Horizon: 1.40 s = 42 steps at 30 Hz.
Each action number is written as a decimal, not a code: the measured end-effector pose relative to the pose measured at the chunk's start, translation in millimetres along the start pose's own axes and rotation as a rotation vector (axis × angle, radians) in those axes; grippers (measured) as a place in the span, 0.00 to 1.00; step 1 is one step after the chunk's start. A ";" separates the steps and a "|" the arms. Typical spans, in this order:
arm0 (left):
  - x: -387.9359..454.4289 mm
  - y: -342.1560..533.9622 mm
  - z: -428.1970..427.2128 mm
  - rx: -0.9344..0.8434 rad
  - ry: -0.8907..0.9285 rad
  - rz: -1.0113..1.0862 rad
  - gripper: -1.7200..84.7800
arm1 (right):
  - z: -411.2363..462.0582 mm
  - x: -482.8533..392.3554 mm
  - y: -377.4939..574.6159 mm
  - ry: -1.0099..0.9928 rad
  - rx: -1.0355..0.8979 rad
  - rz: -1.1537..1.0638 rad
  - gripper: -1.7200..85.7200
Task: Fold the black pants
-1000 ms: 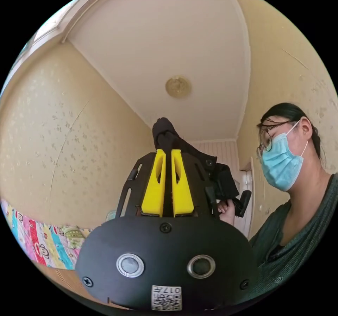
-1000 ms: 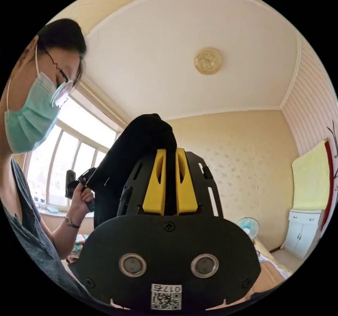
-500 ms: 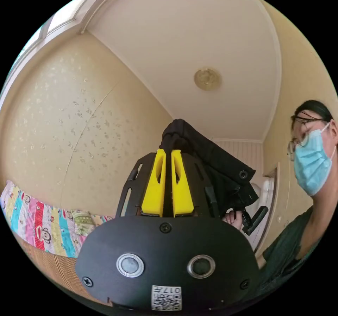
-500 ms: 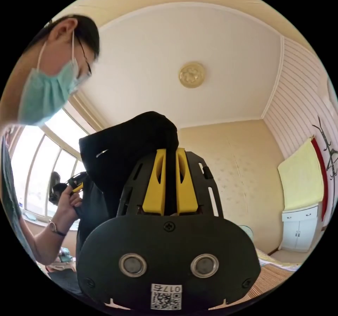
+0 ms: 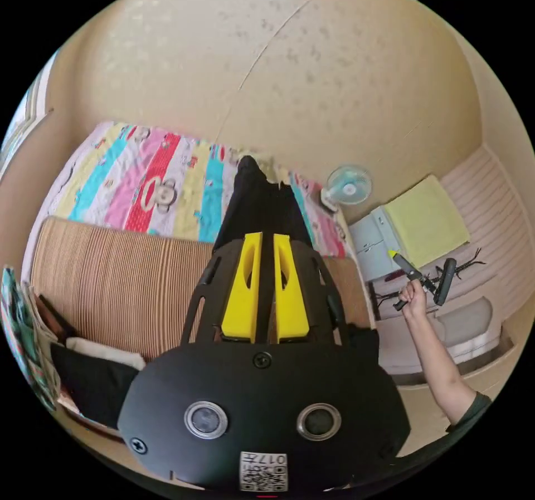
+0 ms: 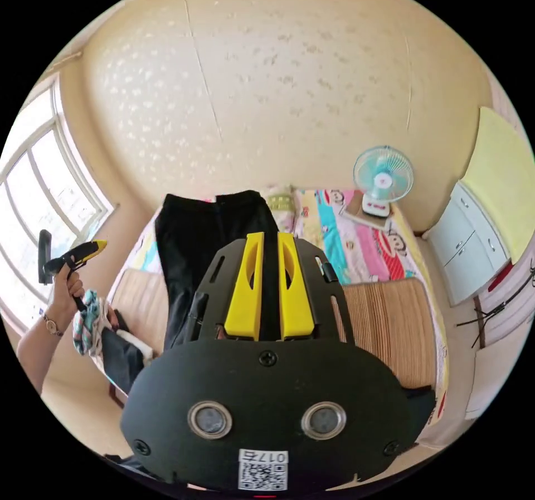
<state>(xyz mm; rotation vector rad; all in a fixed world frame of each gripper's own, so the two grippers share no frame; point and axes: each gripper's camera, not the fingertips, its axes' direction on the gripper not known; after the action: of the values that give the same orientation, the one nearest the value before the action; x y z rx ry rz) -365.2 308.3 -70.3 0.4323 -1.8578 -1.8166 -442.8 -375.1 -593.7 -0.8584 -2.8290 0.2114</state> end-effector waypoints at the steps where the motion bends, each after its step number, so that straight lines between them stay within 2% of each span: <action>1: -19.0 20.5 11.6 -0.049 -0.019 -0.018 0.08 | 38.7 22.1 54.8 -0.018 -0.073 -0.024 0.05; 2: -58.5 64.6 34.7 -0.166 -0.059 -0.072 0.08 | 59.0 32.9 83.9 -0.027 -0.128 -0.034 0.05; 3: -97.9 112.8 54.9 -0.289 -0.092 -0.134 0.08 | 101.0 54.7 146.3 -0.045 -0.272 -0.038 0.05; 4: -116.5 137.8 62.6 -0.344 -0.108 -0.165 0.08 | 137.3 74.0 210.9 -0.065 -0.420 -0.032 0.06; 6: -177.5 234.1 75.9 -0.526 -0.170 -0.276 0.08 | 171.8 96.9 305.8 -0.106 -0.599 -0.035 0.06; 7: -189.2 255.7 75.9 -0.566 -0.179 -0.297 0.09 | 182.5 108.8 363.3 -0.115 -0.694 -0.047 0.06; 9: -219.5 328.9 66.5 -0.672 -0.180 -0.362 0.09 | 183.7 124.9 433.4 -0.112 -0.793 -0.065 0.07; 13: -224.7 399.8 48.8 -0.783 -0.137 -0.331 0.11 | 160.3 160.1 537.2 -0.172 -0.937 -0.064 0.09; 17: -217.1 454.0 21.2 -0.897 -0.270 -0.228 0.12 | 134.0 175.9 587.4 -0.178 -1.033 -0.122 0.10; 18: -216.5 465.2 10.4 -0.898 -0.294 -0.225 0.12 | 125.5 179.7 603.5 -0.169 -1.077 -0.149 0.10; 21: -222.1 479.0 -18.5 -0.897 -0.257 -0.306 0.09 | 85.3 192.3 619.6 -0.103 -1.019 -0.190 0.09; 23: -227.2 482.2 -33.1 -0.923 -0.170 -0.337 0.06 | 64.3 207.3 622.3 -0.088 -1.032 -0.110 0.09; 24: -231.4 483.0 -45.1 -0.937 -0.113 -0.352 0.04 | 52.0 214.6 624.2 -0.151 -1.071 -0.073 0.09; 26: -239.1 482.4 -68.8 -0.934 -0.104 -0.375 0.02 | 23.1 220.2 624.0 -0.266 -1.043 -0.052 0.08; 28: -246.8 480.5 -94.6 -0.911 -0.093 -0.388 0.02 | -15.8 220.7 628.9 -0.466 -1.002 -0.032 0.10; 29: -252.9 480.1 -111.8 -0.898 -0.085 -0.404 0.02 | -21.1 221.0 633.0 -0.493 -1.019 -0.016 0.10; 32: -267.9 481.7 -152.8 -0.864 -0.048 -0.447 0.01 | -35.8 217.1 667.4 -0.638 -1.184 0.000 0.09; 34: -281.3 485.6 -176.9 -0.792 0.113 -0.522 0.01 | -48.5 214.3 697.1 -0.655 -1.348 -0.061 0.07; 36: -306.3 501.3 -202.2 -0.630 0.549 -0.697 0.01 | -70.2 224.9 688.3 -0.670 -1.316 -0.048 0.06; 38: -320.0 510.4 -226.1 -0.501 0.748 -0.766 0.01 | -98.3 225.8 679.8 -0.812 -1.304 -0.087 0.06; 40: -329.4 514.5 -256.2 -0.447 0.738 -0.775 0.01 | -142.5 231.2 662.5 -1.078 -1.246 -0.059 0.06; 42: -343.3 526.0 -298.8 -0.464 0.509 -0.853 0.01 | -167.8 241.4 654.6 -1.116 -1.240 -0.042 0.06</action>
<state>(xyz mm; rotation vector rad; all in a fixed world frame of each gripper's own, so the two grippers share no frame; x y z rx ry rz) 145.6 279.9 401.0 1.4947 -0.8953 -2.2594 -254.2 313.5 -521.3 -1.0033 -3.8474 -1.7692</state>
